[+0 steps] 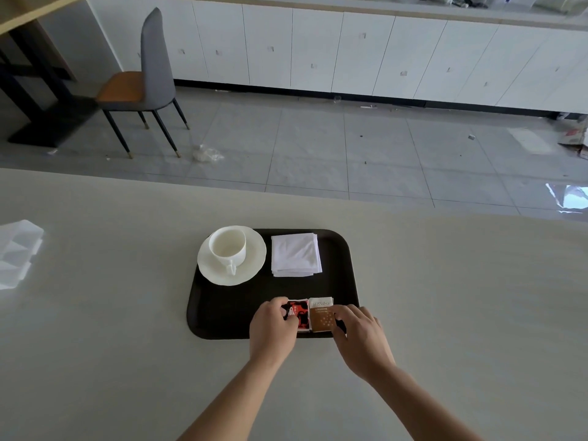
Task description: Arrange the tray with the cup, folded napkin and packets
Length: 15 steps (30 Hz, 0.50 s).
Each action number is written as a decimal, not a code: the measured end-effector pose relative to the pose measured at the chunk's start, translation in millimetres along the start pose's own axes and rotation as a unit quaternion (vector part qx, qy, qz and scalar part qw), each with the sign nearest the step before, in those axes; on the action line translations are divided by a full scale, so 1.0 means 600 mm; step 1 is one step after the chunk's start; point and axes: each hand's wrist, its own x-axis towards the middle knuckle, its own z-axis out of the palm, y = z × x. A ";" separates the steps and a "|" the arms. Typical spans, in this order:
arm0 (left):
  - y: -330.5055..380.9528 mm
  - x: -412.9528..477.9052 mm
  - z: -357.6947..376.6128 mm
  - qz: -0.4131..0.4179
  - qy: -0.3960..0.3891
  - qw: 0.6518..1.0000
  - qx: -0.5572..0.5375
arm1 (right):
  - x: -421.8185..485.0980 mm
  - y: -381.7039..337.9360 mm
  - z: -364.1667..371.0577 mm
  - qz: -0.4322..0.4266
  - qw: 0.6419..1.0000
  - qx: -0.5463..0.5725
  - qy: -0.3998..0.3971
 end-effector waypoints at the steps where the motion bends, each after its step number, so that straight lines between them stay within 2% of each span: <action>1: 0.000 0.000 0.000 -0.001 0.001 1.000 0.001 | 0.000 0.000 0.000 0.001 1.000 0.001 0.000; 15: 0.001 -0.004 -0.006 -0.003 0.001 1.000 0.003 | 0.003 0.004 0.000 0.012 1.000 -0.001 -0.007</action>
